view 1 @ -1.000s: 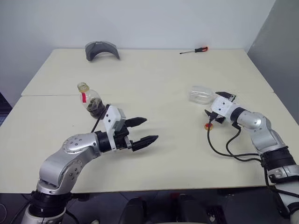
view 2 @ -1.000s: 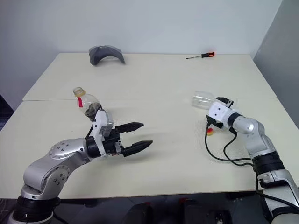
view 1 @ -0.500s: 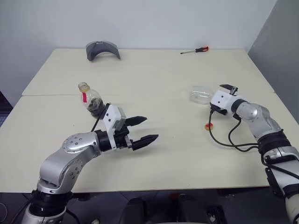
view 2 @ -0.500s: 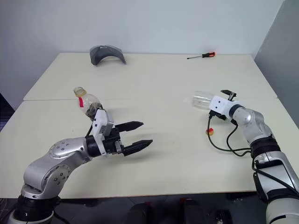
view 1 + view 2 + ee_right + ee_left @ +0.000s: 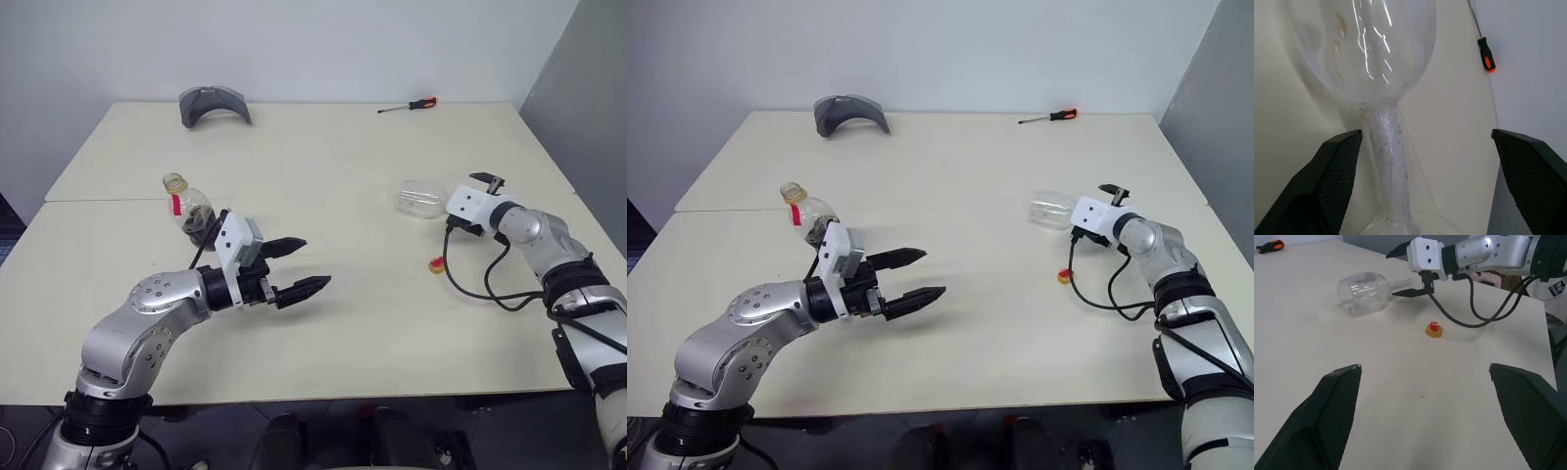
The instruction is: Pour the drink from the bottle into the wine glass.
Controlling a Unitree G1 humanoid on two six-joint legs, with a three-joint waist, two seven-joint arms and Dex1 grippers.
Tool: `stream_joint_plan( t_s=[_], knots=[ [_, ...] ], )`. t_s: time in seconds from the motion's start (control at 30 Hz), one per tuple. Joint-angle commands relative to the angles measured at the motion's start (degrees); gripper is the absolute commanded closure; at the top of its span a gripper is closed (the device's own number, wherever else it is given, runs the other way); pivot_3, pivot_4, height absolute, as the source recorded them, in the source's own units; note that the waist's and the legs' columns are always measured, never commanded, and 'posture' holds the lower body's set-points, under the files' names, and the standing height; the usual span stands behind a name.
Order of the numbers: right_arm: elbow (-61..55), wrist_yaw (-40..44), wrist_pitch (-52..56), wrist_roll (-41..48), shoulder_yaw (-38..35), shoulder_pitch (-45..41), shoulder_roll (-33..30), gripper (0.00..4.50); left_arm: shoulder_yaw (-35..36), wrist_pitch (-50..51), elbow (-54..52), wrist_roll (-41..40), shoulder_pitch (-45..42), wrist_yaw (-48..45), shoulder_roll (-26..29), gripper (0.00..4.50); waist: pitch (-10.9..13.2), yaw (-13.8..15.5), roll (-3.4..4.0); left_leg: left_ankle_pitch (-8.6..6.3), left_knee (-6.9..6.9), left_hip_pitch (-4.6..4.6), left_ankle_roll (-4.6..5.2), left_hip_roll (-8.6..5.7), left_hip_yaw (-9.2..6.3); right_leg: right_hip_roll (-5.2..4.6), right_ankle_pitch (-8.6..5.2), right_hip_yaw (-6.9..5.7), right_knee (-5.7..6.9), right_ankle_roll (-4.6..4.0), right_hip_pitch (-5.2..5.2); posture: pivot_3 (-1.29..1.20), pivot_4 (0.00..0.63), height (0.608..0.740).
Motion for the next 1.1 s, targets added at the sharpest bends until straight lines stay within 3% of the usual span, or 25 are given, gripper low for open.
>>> stream_joint_plan(
  t_s=[0.03,0.17,0.27,0.63,0.93,1.03,1.1],
  knots=[
    [2.80,-1.82,-0.16,-1.63,1.20,-2.17,0.37,0.00,0.86,-0.11,-1.13,-0.49,-0.80,-0.70,0.57,0.03,0.00,0.00,0.00,0.00,0.00,0.00,0.00,0.00,0.01,0.00,0.00,0.01,0.00,0.00,0.00,0.00,0.150,0.740],
    [4.74,-3.28,-0.10,-3.60,3.11,-3.14,0.58,0.00,1.03,0.16,-1.27,-0.60,-0.95,-0.63,0.63,0.03,0.00,-0.02,0.00,0.00,0.00,0.01,-0.01,0.01,0.03,0.00,0.00,0.03,0.02,0.00,-0.01,0.00,0.150,0.740],
    [5.50,-2.96,0.03,-4.00,3.64,-3.69,0.81,0.55,1.18,0.17,-1.36,-0.51,-0.90,-0.64,0.78,0.00,0.00,0.00,0.00,0.01,0.00,0.02,-0.01,0.00,0.05,0.00,0.00,0.05,0.03,0.00,-0.01,0.00,0.150,0.740],
    [6.36,-3.45,0.32,-4.30,4.49,-4.97,1.31,4.36,1.44,-0.06,-2.07,-0.47,-0.13,-0.28,0.73,0.00,0.00,-0.03,0.01,0.01,0.00,0.03,-0.01,0.01,0.07,0.00,0.00,0.08,0.03,0.00,-0.02,0.00,0.150,0.740],
    [3.84,0.39,-2.13,2.70,-0.23,-6.21,6.77,4.37,2.72,1.19,-5.98,-2.64,4.56,-0.50,1.65,0.00,0.00,-0.64,0.01,0.01,-0.01,0.09,-0.01,0.04,0.15,0.05,0.00,0.23,0.04,0.00,-0.03,0.00,0.150,0.740],
    [-0.46,7.78,-3.60,16.83,-9.14,-7.04,16.67,4.37,5.67,2.45,-10.65,-4.68,13.36,-1.41,3.91,0.00,0.01,-1.98,0.01,0.01,-0.04,0.10,-0.01,0.08,0.16,0.10,0.00,0.28,0.05,0.00,-0.06,0.00,0.150,0.740],
    [-2.67,13.42,1.55,26.85,-15.71,-7.43,23.79,4.37,7.84,2.68,-12.82,-5.58,18.68,-0.48,4.15,0.00,0.02,-2.87,0.04,0.01,-0.10,0.27,-0.01,0.09,0.14,0.24,0.00,0.60,0.08,-0.01,-0.07,0.00,0.150,0.740]
  ],
)
